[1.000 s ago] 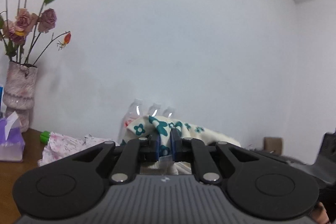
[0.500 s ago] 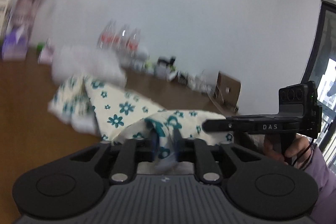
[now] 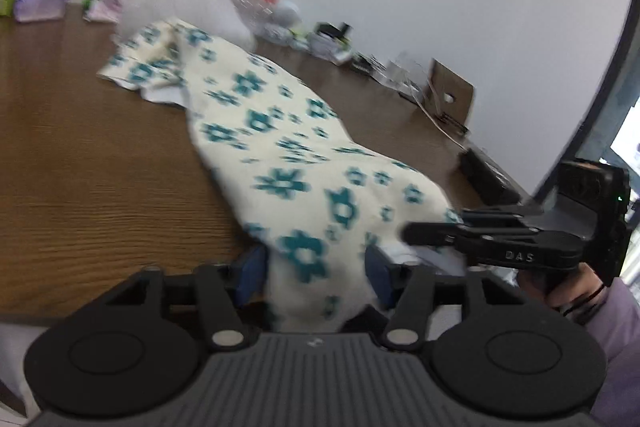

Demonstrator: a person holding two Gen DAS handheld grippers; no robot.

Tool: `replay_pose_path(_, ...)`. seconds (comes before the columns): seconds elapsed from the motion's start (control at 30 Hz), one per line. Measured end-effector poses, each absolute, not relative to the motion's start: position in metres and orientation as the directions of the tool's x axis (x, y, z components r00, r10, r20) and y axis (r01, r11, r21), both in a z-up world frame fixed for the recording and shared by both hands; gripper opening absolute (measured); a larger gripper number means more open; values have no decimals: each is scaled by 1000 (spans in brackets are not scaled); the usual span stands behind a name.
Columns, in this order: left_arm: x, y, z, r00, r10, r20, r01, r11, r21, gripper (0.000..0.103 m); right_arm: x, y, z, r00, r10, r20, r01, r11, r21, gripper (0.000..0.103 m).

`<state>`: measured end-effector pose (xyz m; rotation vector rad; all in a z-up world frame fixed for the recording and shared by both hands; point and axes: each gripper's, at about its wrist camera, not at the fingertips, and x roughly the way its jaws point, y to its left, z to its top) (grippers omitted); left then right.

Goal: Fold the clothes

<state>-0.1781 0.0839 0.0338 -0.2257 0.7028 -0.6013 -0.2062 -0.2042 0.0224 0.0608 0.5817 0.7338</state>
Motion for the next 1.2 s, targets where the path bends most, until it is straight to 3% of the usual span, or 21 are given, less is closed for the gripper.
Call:
replay_pose_path(0.1,-165,82,43,592,-611,-526,401,789,-465,8,-207,-196,58,619,691,-373,-658,716,235,5)
replay_pose_path(0.2,-174,96,125,673,-672,-309,506,723,-470,8,-226,-203,147,686,713,-147,-695,702,156,5)
replay_pose_path(0.3,-207,107,237,718,-695,-33,651,688,-321,8,-258,-204,244,706,702,94,-703,711,-36,4)
replay_pose_path(0.37,-217,111,298,735,-672,91,671,703,-235,8,-259,-200,292,713,678,178,-671,734,-106,4)
replay_pose_path(0.43,-210,110,347,757,-634,159,653,734,-187,9,-253,-196,334,725,648,235,-633,760,-146,4)
replay_pose_path(0.5,-184,106,380,786,-597,162,619,760,-198,9,-242,-190,371,739,616,274,-593,787,-171,4)
replay_pose_path(0.63,-107,88,399,826,-561,51,555,796,-241,9,-171,-178,392,828,528,188,-513,849,-128,4)
replay_pose_path(0.73,-42,71,386,848,-526,-68,493,829,-264,9,-95,-169,367,880,473,48,-467,879,-91,4)
replay_pose_path(0.83,45,49,329,857,-465,-224,398,871,-288,10,0,-154,306,909,390,-147,-402,914,-57,5)
replay_pose_path(0.87,78,41,296,850,-444,-282,365,884,-290,18,38,-146,276,901,357,-245,-379,924,-49,6)
replay_pose_path(0.9,110,34,263,841,-418,-343,330,899,-286,33,73,-139,245,879,318,-354,-353,935,-38,7)
replay_pose_path(0.93,132,32,229,832,-363,-420,277,927,-251,36,101,-134,213,835,266,-482,-316,949,-23,9)
replay_pose_path(1.0,146,43,167,777,-241,-582,150,968,-201,33,110,-139,160,750,265,-606,-310,950,32,13)
replay_pose_path(1.03,139,54,146,751,-273,-602,162,959,-232,34,109,-144,136,713,288,-639,-322,944,66,15)
replay_pose_path(1.1,104,68,116,729,-390,-563,299,921,-250,49,92,-153,102,684,312,-660,-335,937,96,35)
replay_pose_path(1.13,88,68,106,728,-399,-557,337,916,-216,51,85,-157,92,678,309,-666,-327,940,103,50)
replay_pose_path(1.2,65,60,87,711,-397,-580,396,908,-136,51,73,-159,73,671,323,-667,-333,936,118,51)
